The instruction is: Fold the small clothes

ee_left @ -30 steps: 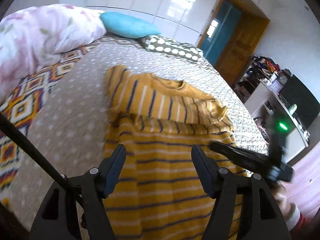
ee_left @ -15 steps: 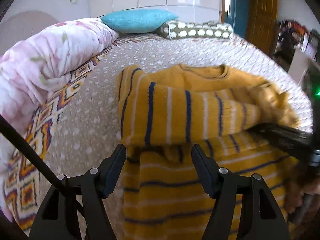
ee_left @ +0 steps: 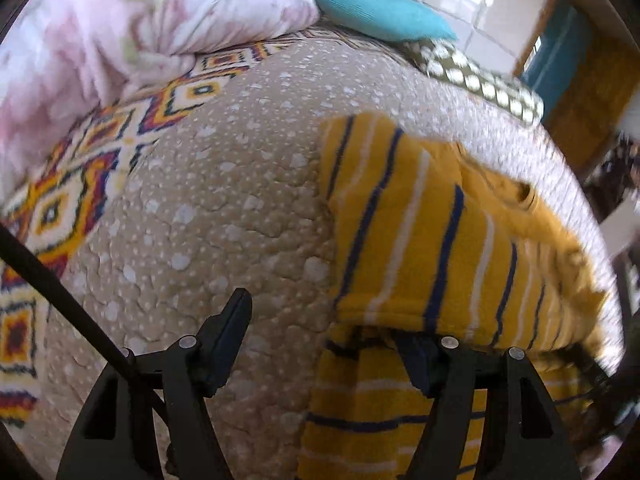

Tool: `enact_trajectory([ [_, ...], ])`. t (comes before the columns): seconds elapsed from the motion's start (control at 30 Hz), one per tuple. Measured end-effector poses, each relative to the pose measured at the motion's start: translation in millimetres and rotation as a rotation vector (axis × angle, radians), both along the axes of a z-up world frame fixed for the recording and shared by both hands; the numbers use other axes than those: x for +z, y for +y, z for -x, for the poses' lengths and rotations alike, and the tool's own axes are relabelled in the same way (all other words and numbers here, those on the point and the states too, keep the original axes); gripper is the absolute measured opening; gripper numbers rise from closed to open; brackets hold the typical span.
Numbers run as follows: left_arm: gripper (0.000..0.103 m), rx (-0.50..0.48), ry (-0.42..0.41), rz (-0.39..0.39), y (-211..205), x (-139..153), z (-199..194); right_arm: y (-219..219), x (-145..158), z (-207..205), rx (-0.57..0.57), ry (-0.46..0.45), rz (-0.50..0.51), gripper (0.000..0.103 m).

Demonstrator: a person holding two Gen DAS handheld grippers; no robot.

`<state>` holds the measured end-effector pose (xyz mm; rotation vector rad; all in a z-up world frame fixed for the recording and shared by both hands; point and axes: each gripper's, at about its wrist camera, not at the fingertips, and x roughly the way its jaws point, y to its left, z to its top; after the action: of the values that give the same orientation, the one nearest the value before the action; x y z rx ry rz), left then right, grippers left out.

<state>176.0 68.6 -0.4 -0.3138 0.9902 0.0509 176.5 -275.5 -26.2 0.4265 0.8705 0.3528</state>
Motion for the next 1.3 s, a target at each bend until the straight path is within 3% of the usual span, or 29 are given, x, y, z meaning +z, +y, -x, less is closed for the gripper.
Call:
enact_trajectory([
  [0.1,0.069,0.017,0.009,0.046,7,1,3,-1,-1,0,-0.001,0.002,-0.016,0.011],
  [0.33,0.073,0.019,0.026,-0.067,-8,-10,7,-6,-3,0,-0.002,0.007,-0.065,0.011],
  [0.43,0.078,0.040,-0.002,-0.026,-1,-15,11,-10,0,0,-0.024,0.023,-0.056,0.005],
  [0.47,0.078,0.043,-0.007,-0.009,2,-16,12,-14,5,2,-0.053,0.019,-0.034,0.005],
  [0.53,0.078,0.040,-0.014,-0.008,2,-18,13,-40,22,15,-0.215,-0.042,0.014,0.008],
  [0.57,0.079,0.038,-0.017,-0.015,0,-18,14,-62,26,21,-0.315,-0.037,0.008,0.008],
  [0.63,0.080,0.028,-0.025,-0.025,-2,-18,15,-95,22,26,-0.411,0.015,-0.011,0.009],
  [0.7,0.081,0.016,-0.027,-0.025,-2,-18,16,-115,19,31,-0.435,0.050,-0.005,0.009],
  [0.77,0.081,-0.003,-0.014,-0.012,-1,-15,19,-124,25,42,-0.442,0.056,0.043,0.017],
  [0.83,0.080,-0.019,0.000,-0.016,2,-12,28,-127,33,51,-0.436,0.036,0.058,0.017],
  [0.9,0.080,-0.018,0.018,-0.069,7,-9,39,-126,44,56,-0.422,0.009,0.052,0.017],
  [0.97,0.080,-0.018,0.027,-0.103,15,-7,55,-121,55,53,-0.387,-0.021,0.045,0.024],
  [1.03,0.079,-0.023,0.014,-0.088,22,-2,70,-108,63,40,-0.341,-0.035,0.070,0.037],
  [1.2,0.079,-0.028,-0.045,-0.070,28,19,100,-71,46,-13,-0.253,0.037,0.222,0.040],
  [1.27,0.079,-0.044,-0.070,-0.074,24,28,110,-60,32,-26,-0.232,0.101,0.306,0.028],
  [1.3,0.079,-0.052,-0.084,-0.077,22,32,113,-58,33,-24,-0.226,0.089,0.315,0.010],
])
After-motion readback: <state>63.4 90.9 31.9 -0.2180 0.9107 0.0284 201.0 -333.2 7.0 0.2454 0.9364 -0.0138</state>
